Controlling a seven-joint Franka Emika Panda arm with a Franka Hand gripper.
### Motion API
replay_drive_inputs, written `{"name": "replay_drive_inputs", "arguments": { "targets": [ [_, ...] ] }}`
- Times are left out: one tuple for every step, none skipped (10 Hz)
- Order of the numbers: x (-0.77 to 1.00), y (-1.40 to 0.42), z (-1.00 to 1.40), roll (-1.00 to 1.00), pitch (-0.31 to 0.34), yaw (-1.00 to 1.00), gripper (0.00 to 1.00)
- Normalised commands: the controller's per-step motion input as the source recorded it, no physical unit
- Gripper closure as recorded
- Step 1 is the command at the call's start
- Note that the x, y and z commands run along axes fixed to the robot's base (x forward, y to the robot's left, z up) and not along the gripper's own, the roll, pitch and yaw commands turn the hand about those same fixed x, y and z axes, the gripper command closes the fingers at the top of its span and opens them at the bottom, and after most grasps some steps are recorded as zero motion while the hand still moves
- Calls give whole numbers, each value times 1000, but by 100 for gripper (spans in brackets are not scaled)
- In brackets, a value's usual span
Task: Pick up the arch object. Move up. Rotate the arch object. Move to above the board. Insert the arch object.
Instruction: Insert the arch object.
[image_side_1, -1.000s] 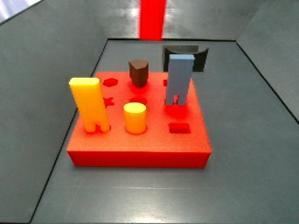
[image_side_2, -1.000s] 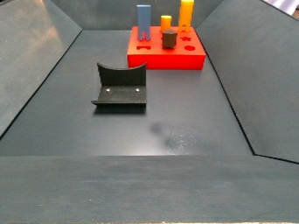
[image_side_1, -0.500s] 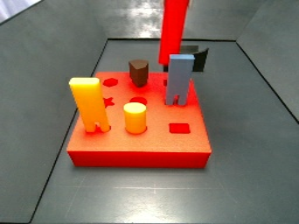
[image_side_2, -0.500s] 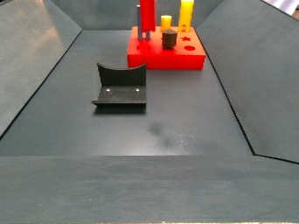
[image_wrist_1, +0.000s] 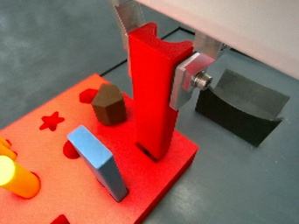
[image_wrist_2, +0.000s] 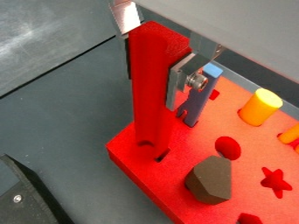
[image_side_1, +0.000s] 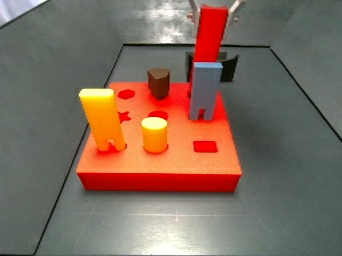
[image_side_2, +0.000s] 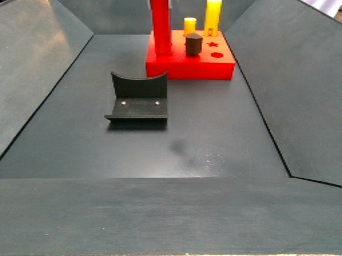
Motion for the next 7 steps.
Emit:
{"name": "replay_drive_inputs", "arguments": {
  "targets": [
    [-109,0,-206,4,-47,-31,100],
    [-109,0,-249,16,-89,0,100],
    [-37,0,-337,24,-76,0,100],
    [0,-14,-509,51,-116,0,100],
    [11,-57,-723,70,-196,0,100],
    [6,-131,-571,97,-203,-9,100],
    [69,-154,-206,49,-106,-43,100]
  ]
}}
